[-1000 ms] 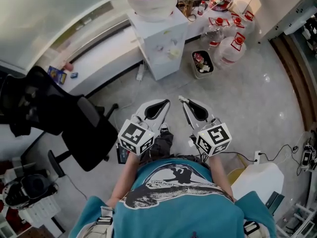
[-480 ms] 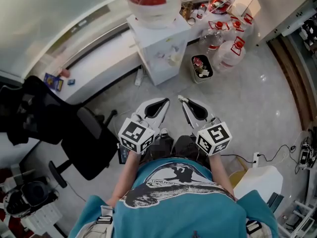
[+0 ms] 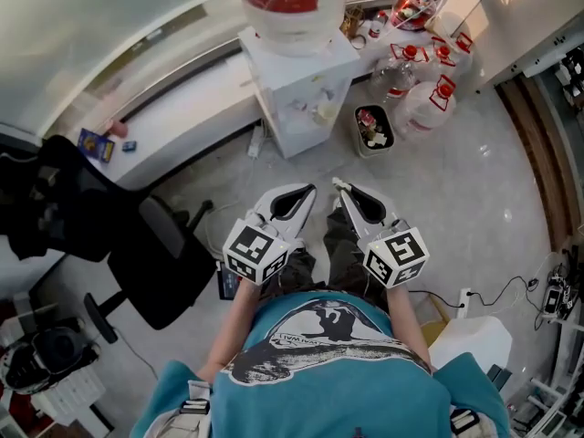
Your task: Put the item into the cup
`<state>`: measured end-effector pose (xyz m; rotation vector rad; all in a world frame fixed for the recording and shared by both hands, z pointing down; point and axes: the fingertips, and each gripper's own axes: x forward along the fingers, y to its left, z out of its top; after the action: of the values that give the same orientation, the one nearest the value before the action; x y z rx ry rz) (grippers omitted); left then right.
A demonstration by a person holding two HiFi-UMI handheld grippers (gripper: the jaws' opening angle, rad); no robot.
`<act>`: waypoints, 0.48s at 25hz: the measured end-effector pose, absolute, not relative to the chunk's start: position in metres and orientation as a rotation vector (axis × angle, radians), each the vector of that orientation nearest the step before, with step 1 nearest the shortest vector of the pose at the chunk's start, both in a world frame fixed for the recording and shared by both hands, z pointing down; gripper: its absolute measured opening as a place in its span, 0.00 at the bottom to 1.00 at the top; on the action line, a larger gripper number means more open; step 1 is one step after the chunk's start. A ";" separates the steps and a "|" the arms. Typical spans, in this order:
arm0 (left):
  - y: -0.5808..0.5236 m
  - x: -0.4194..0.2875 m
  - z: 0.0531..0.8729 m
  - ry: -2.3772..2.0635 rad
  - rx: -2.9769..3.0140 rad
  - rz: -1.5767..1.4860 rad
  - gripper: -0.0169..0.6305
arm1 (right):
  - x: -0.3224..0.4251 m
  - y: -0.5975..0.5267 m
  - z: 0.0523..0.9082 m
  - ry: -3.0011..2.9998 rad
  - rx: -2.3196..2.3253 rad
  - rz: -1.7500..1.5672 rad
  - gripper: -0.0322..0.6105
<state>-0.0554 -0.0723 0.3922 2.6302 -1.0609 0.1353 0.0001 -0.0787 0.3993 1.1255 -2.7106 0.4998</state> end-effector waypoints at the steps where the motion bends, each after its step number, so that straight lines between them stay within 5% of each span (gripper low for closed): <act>1: -0.076 -0.056 0.392 -1.071 2.624 0.129 0.02 | 0.001 -0.083 0.401 -2.709 1.118 0.501 0.11; 12: -0.142 -0.043 0.406 -1.197 2.507 0.130 0.02 | 0.024 -0.165 0.421 -2.712 0.985 0.526 0.11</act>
<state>-0.0431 -0.1417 0.4055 2.5071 -1.1965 0.1302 0.0242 -0.1651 0.4209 0.9854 -2.7124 0.5263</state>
